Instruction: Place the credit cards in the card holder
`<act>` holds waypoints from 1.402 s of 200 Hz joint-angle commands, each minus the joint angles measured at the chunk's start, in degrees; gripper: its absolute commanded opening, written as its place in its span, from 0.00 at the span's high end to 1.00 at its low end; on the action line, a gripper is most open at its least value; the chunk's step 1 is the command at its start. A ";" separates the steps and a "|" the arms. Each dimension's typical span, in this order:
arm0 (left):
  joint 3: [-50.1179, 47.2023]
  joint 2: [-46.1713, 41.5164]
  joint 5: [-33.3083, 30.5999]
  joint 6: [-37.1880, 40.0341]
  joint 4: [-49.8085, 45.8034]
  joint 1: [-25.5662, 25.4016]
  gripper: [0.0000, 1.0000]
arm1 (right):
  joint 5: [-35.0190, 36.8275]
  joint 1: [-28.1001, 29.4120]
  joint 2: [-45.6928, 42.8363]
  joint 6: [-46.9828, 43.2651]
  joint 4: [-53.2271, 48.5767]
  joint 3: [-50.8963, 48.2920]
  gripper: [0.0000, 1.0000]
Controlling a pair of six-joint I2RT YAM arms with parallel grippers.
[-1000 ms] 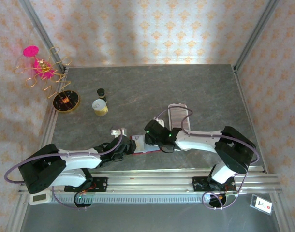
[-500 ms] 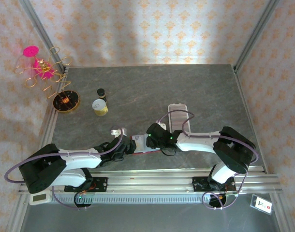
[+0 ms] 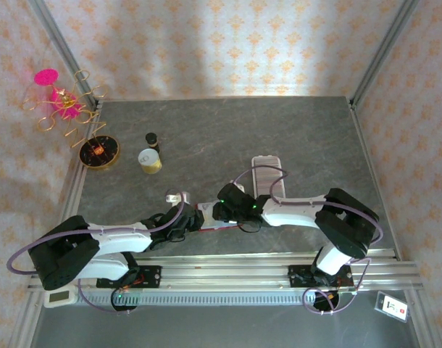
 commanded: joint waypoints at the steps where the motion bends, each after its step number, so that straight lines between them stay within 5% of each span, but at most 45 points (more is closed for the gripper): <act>1: -1.58 2.13 1.65 -0.32 -2.32 -0.16 0.74 | -1.44 0.18 1.01 0.79 0.63 1.39 0.51; 136: -1.53 1.85 1.83 -0.50 -2.24 -0.16 0.76 | -4.16 0.29 -1.21 3.77 7.25 0.44 0.69; 280: -0.31 0.95 1.81 0.70 -4.24 -0.08 0.77 | -6.85 0.35 -5.80 8.92 21.70 -6.27 0.77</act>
